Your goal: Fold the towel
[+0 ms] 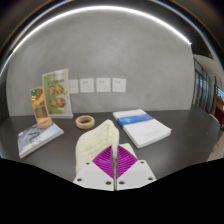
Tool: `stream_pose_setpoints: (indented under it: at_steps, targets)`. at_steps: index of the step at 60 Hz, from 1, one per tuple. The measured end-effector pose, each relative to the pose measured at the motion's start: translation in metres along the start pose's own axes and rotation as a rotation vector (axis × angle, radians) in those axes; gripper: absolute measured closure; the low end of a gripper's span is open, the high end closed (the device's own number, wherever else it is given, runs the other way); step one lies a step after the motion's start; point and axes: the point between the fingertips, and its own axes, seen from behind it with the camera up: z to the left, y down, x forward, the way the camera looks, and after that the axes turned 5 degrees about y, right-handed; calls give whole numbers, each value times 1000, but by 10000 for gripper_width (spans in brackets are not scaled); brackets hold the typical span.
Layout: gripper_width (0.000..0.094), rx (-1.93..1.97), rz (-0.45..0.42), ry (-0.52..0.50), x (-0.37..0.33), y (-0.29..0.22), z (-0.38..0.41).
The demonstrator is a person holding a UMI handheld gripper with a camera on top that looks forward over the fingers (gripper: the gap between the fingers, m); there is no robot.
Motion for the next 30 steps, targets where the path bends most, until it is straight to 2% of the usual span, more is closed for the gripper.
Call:
stream_pose_setpoints:
  at_steps: [5, 10, 14, 15, 16, 23, 24, 26, 30]
  targets:
    - [907, -4, 56, 69, 15, 28, -23]
    - [903, -10, 142, 89, 29, 60, -47]
    - [847, 8, 128, 89, 39, 66, -51]
    - [773, 9, 123, 93, 36, 66, -50]
    - [738, 9, 122, 96, 33, 65, -50]
    - [66, -21, 110, 165, 25, 58, -68]
    - [44, -25, 106, 173, 22, 57, -70]
    - [96, -23, 98, 188, 14, 56, -73]
    - [105, 5, 103, 191, -7, 58, -71]
